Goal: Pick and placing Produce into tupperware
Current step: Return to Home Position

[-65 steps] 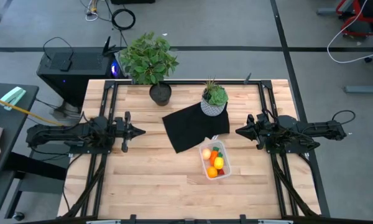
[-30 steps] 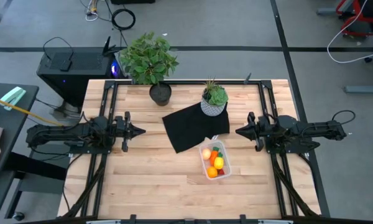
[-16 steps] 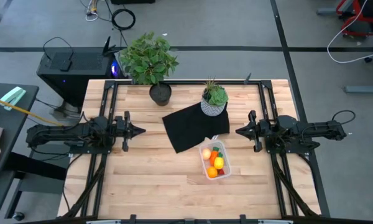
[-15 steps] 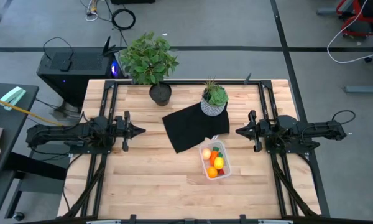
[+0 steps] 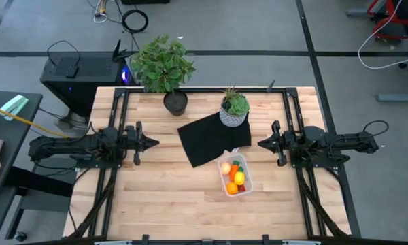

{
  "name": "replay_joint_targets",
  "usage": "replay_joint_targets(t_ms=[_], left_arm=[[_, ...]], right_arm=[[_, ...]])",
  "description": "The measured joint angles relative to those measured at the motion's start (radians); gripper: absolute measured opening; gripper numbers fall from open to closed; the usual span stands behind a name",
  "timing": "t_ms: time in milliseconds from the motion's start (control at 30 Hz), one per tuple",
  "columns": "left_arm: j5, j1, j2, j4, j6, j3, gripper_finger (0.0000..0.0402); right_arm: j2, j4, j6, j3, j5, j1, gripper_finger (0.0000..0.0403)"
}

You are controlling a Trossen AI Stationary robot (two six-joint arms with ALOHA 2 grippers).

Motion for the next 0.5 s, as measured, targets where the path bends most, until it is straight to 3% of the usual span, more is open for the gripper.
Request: replay_joint_targets(t_ms=[500], left_arm=[[0.0,0.0,0.0,0.001,-0.059,0.0,0.0054]], right_arm=[[0.0,0.0,0.0,0.0,0.0,0.0,0.003]])
